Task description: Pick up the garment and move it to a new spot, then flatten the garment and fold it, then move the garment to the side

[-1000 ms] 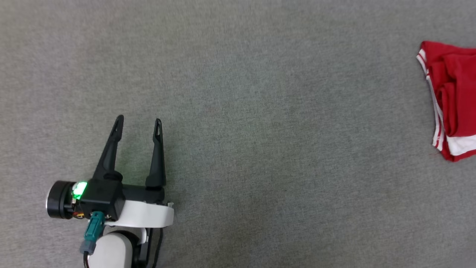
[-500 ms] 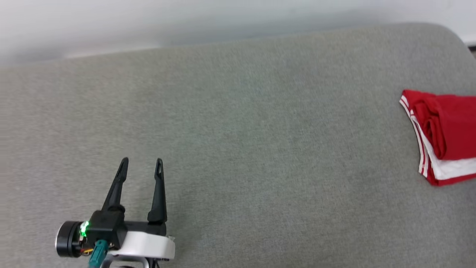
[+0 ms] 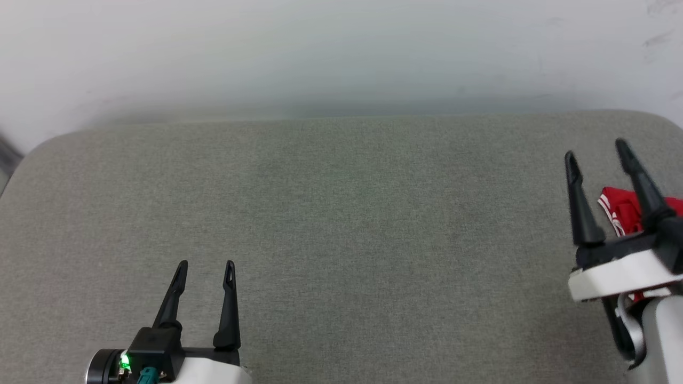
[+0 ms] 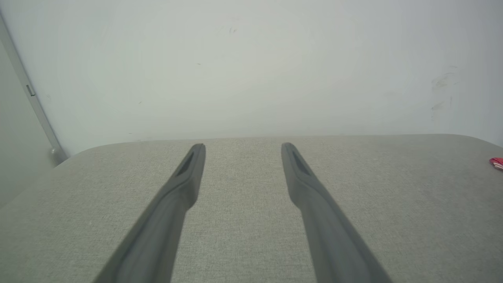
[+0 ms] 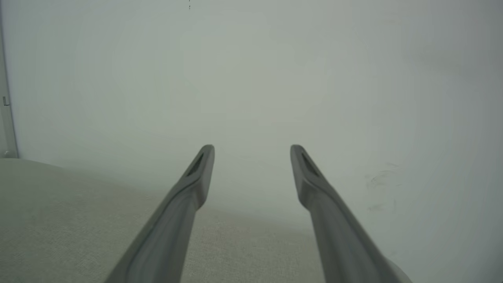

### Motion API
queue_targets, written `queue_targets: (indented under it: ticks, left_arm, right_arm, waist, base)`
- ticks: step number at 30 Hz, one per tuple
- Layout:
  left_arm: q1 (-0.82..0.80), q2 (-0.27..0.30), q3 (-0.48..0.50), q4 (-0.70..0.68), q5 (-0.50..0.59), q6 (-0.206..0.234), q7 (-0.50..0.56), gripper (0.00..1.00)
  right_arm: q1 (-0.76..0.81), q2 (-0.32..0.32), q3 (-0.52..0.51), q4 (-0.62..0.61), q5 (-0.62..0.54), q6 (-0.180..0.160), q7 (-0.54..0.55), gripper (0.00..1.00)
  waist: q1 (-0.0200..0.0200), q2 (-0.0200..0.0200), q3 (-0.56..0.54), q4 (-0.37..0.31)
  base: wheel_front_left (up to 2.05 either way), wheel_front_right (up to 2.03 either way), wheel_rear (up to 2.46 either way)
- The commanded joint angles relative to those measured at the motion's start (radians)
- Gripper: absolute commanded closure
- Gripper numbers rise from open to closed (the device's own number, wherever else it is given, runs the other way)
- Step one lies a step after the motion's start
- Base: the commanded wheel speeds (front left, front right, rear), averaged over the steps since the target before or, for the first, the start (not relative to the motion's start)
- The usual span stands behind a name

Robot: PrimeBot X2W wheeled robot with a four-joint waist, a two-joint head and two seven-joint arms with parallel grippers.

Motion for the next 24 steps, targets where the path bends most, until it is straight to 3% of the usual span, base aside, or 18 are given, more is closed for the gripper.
queue_targets:
  ticks: [1, 11, 24]
  left_arm:
    - [0.013, -0.001, 0.002, 0.004, -0.003, 0.0, -0.002, 0.0]
    - [0.048, -0.003, 0.014, 0.032, -0.027, -0.006, -0.002, 0.0]
    - [0.079, -0.003, 0.014, 0.067, -0.055, -0.02, -0.002, 0.0]
  right_arm:
    - [0.041, 0.02, 0.003, 0.004, 0.006, -0.001, -0.005, 0.0]
    - [0.26, 0.124, -0.047, -0.022, 0.026, -0.001, -0.004, 0.0]
    - [0.424, 0.179, -0.077, -0.096, 0.037, -0.001, -0.004, 0.0]
  waist:
    - [0.0003, 0.0, -0.02, 0.018]
    - [0.0003, 0.0, -0.064, 0.039]
    - [0.0003, 0.0, -0.093, 0.042]
  base:
    - [0.0, 0.0, 0.0]
    - [0.0, 0.0, 0.0]
    - [0.0, 0.0, 0.0]
